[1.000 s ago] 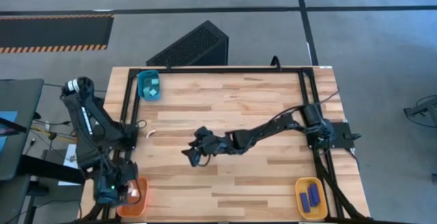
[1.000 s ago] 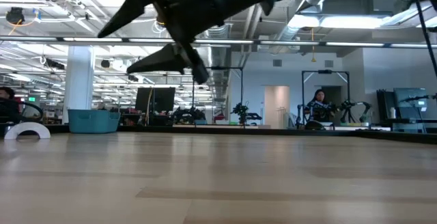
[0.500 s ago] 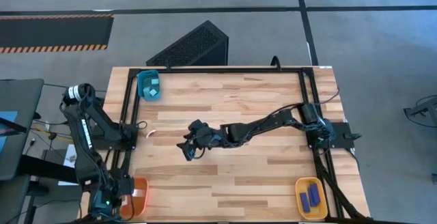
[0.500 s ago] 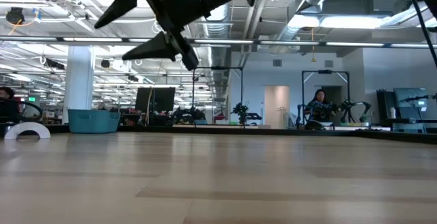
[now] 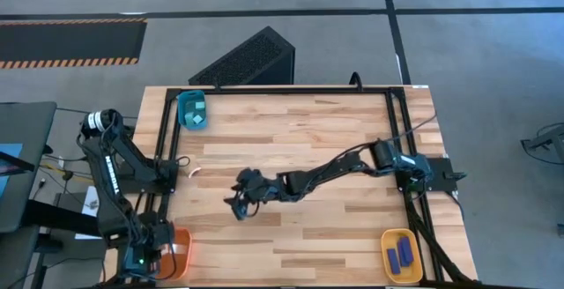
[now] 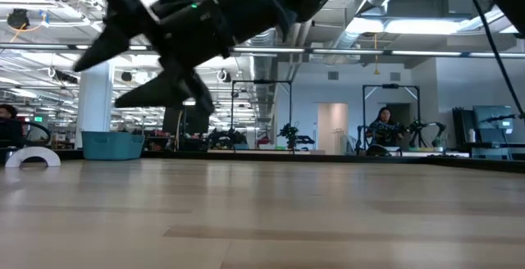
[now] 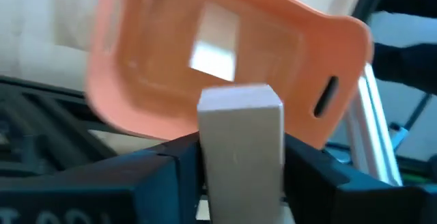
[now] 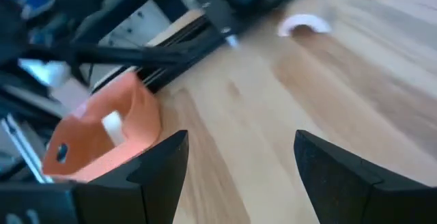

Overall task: Sort & place blocks by color
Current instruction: Put the right brown block into the orange bin, then put the brown block into the orange bin

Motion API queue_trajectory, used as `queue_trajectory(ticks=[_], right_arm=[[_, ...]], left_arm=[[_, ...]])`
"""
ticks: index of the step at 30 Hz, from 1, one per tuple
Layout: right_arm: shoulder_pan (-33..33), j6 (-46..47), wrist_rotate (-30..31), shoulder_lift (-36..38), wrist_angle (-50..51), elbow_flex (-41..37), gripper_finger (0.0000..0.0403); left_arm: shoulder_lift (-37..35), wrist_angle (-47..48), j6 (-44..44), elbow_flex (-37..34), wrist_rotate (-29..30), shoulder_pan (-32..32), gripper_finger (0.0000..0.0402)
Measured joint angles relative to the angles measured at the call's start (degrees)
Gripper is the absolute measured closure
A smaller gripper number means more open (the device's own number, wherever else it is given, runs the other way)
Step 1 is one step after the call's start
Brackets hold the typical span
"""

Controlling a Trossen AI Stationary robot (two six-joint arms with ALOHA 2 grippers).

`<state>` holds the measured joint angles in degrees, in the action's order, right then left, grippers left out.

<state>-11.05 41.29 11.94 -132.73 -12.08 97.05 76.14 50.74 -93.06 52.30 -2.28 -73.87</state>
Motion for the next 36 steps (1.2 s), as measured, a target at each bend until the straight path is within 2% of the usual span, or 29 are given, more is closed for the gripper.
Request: queue_trajectory(ticks=[5, 9, 12, 14, 19, 22, 24, 26, 31, 36], right_arm=[[-0.6, -9.0, 0.1, -7.2, -0.1, 9.3, 0.0117], [-0.3, -22.2, 0.1, -13.9, -1.5, 19.1, 0.0117], [0.3, -29.7, 0.1, -17.9, -1.8, 25.3, 0.0117], [0.5, -31.1, 0.1, -20.2, -1.9, 28.7, 0.0117], [2.4, -28.3, -2.3, -23.2, 0.5, 33.8, 0.0117], [3.5, -21.4, -4.9, -22.6, 8.4, 34.7, 0.0117], [3.8, -13.6, -6.2, -21.8, 15.0, 35.9, 0.0117], [4.1, -9.7, -7.8, -20.7, 20.6, 37.0, 0.0117], [4.8, -11.3, -12.6, -20.4, 23.3, 37.9, 0.0117], [5.3, -11.1, -17.1, -20.4, 24.7, 37.9, 0.0117]], left_arm=[[-0.1, 1.3, -0.5, 0.0, -1.6, 0.6, 0.0177], [-0.6, 1.2, 0.0, 0.0, -3.4, 0.7, 0.0120], [-0.8, 1.2, -0.6, 0.0, -4.6, 0.8, 0.0093], [-1.2, 1.3, -1.8, 0.0, -4.7, 0.8, 0.0084], [-2.3, 2.1, -2.7, 0.0, -2.3, 1.1, 0.0081], [-2.5, 4.1, -1.3, 0.0, 2.6, 2.4, 0.0086], [-2.7, 5.2, 1.7, 0.0, 5.1, 3.8, 0.0093], [-3.2, 5.4, 6.2, 0.0, 6.5, 5.6, 0.0102], [-5.8, 7.6, 15.4, 0.0, 12.5, 11.8, 0.0130], [-10.0, 10.7, 24.0, -0.5, 15.8, 17.8, 0.0150]])
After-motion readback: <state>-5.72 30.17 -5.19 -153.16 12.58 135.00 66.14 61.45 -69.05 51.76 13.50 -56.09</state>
